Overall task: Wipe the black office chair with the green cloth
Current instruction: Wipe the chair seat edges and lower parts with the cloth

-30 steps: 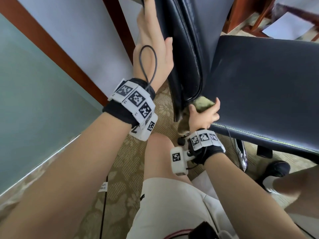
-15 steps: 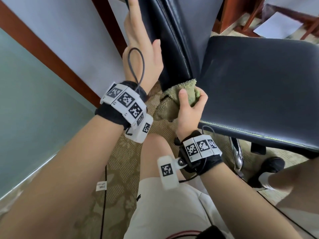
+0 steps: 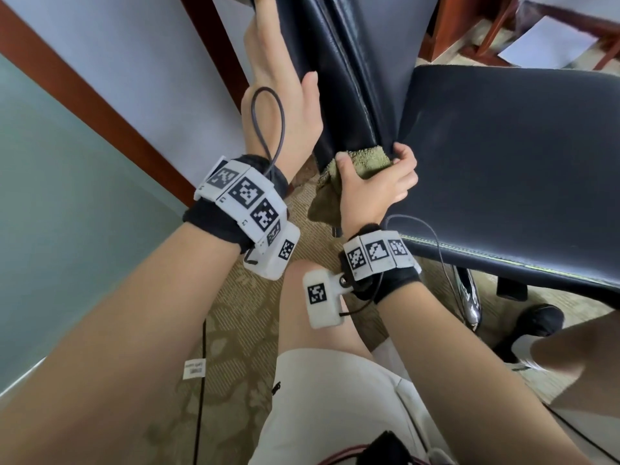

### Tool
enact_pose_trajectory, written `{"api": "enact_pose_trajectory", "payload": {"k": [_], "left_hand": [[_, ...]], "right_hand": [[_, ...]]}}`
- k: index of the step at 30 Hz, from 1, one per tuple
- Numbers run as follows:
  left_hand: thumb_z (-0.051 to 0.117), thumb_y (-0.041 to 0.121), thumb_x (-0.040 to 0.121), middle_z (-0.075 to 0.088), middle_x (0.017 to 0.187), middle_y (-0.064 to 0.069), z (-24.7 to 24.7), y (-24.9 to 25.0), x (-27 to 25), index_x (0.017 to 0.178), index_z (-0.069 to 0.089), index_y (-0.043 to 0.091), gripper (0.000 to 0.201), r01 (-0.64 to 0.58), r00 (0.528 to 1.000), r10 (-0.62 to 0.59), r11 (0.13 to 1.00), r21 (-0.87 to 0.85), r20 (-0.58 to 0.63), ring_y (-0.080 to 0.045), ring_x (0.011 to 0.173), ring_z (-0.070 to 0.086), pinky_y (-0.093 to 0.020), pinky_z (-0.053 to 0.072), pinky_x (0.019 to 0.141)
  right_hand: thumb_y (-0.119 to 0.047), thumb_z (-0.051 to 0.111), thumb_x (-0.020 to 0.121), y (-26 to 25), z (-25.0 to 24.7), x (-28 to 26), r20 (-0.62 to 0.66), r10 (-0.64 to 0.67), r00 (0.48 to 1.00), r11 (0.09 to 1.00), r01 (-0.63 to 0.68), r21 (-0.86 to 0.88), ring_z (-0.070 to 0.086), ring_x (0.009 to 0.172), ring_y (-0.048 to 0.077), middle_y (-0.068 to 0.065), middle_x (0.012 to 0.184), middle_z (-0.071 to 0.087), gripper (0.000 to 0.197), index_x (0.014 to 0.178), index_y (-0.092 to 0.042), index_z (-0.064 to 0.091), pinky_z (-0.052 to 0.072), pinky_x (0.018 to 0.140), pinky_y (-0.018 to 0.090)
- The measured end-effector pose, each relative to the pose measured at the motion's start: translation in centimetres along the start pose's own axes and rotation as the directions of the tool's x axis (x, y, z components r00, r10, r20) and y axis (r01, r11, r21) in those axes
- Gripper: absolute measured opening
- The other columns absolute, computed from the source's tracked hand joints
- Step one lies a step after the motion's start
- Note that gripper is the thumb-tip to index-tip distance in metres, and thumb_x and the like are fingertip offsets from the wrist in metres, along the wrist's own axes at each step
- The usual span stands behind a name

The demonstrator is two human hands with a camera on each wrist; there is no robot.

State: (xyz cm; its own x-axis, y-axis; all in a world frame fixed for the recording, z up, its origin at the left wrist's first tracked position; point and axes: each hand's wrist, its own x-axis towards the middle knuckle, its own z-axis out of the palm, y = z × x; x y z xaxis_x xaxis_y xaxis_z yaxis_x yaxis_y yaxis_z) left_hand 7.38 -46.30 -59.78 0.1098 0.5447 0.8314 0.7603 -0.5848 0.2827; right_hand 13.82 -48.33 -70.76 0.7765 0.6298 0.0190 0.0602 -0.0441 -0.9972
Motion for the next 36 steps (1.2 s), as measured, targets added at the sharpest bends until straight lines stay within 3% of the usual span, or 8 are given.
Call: {"api": "enact_pose_trajectory", "payload": {"k": [3,7,11,15,17,25,30,36], "left_hand": [[0.052,-0.006,0.08,0.035,0.132,-0.043,0.1,-0.1,0.1,0.127,0.027,-0.029,0.057,-0.011,1.0,0.011,0.999,-0.051,-0.005,-0.029,0.124,0.027,-0.005,0.007,0.108],[0.05,-0.008,0.081,0.03,0.134,-0.044,0.1,0.0,0.1,0.128,0.023,-0.029,0.059,0.01,1.0,-0.009,0.995,-0.104,0.011,-0.029,0.126,0.023,-0.007,0.006,0.11],[0.049,-0.004,0.082,0.029,0.136,-0.041,0.2,-0.2,0.1,0.13,0.022,-0.028,0.06,0.065,0.997,-0.06,0.994,-0.092,0.058,-0.028,0.128,0.024,-0.009,0.007,0.111],[0.04,0.019,0.089,0.027,0.142,-0.038,0.1,0.4,0.3,0.134,0.022,-0.023,0.064,0.238,0.966,-0.224,0.965,-0.107,0.13,-0.042,0.135,0.029,-0.036,0.019,0.118],[0.047,0.009,0.087,0.032,0.139,-0.037,0.2,0.3,0.0,0.132,0.026,-0.024,0.06,0.126,0.99,-0.122,0.991,-0.047,0.073,-0.041,0.132,0.035,-0.018,0.014,0.114],[0.051,-0.008,0.08,0.028,0.135,-0.046,-0.2,0.4,0.4,0.128,0.022,-0.031,0.061,-0.001,1.0,0.002,0.997,-0.074,0.016,-0.028,0.126,0.023,-0.002,0.006,0.107],[0.052,-0.012,0.078,0.026,0.135,-0.046,-0.1,0.4,0.3,0.128,0.02,-0.031,0.063,0.011,1.0,-0.008,0.995,-0.1,0.029,-0.028,0.127,0.023,-0.004,0.007,0.108],[0.051,-0.012,0.078,0.028,0.135,-0.044,0.0,0.3,0.3,0.128,0.021,-0.03,0.062,0.025,1.0,-0.023,0.993,-0.114,0.013,-0.027,0.127,0.024,-0.004,0.007,0.108]], "right_hand": [[-0.024,0.083,0.067,0.2,0.3,0.3,0.001,0.023,1.0,1.0,-0.023,0.013,0.03,0.1,0.015,0.015,0.125,0.038,0.077,0.128,-0.006,0.041,0.014,0.075,-0.011],[-0.022,0.08,0.071,1.8,0.4,0.0,0.022,0.07,0.997,0.996,-0.071,0.046,0.034,0.1,0.016,0.011,0.121,0.036,0.072,0.128,-0.006,0.039,0.029,0.087,0.012],[-0.019,0.078,0.073,3.4,0.1,0.1,0.07,0.101,0.992,0.995,-0.102,0.005,0.04,0.092,0.015,0.017,0.124,0.038,0.068,0.126,-0.003,0.039,0.028,0.073,0.008],[-0.026,0.077,0.075,4.5,-0.8,0.6,0.155,0.165,0.974,0.98,-0.143,-0.14,0.052,0.103,0.025,0.014,0.129,0.039,0.071,0.13,-0.008,0.036,0.031,0.077,0.017],[-0.023,0.077,0.075,4.8,-1.8,0.7,0.163,0.204,0.965,0.972,-0.181,-0.148,0.051,0.107,0.027,0.012,0.128,0.04,0.07,0.129,-0.009,0.035,0.029,0.077,0.016],[-0.016,0.081,0.067,-1.0,-2.8,0.7,0.153,-0.322,0.934,0.947,0.316,0.065,0.039,0.1,0.002,0.005,0.114,0.036,0.068,0.121,0.002,0.043,0.027,0.085,-0.002],[-0.049,0.078,0.062,-2.3,-0.8,0.5,0.042,-0.419,0.907,0.887,0.419,-0.194,0.054,0.096,0.025,0.014,0.11,0.051,0.076,0.119,-0.004,0.053,0.044,0.07,0.033],[-0.075,0.055,0.061,-1.3,-0.2,1.1,-0.127,-0.486,0.865,0.822,0.402,-0.404,0.054,0.091,0.026,0.012,0.111,0.056,0.083,0.119,-0.017,0.045,0.041,0.075,0.037]]}}
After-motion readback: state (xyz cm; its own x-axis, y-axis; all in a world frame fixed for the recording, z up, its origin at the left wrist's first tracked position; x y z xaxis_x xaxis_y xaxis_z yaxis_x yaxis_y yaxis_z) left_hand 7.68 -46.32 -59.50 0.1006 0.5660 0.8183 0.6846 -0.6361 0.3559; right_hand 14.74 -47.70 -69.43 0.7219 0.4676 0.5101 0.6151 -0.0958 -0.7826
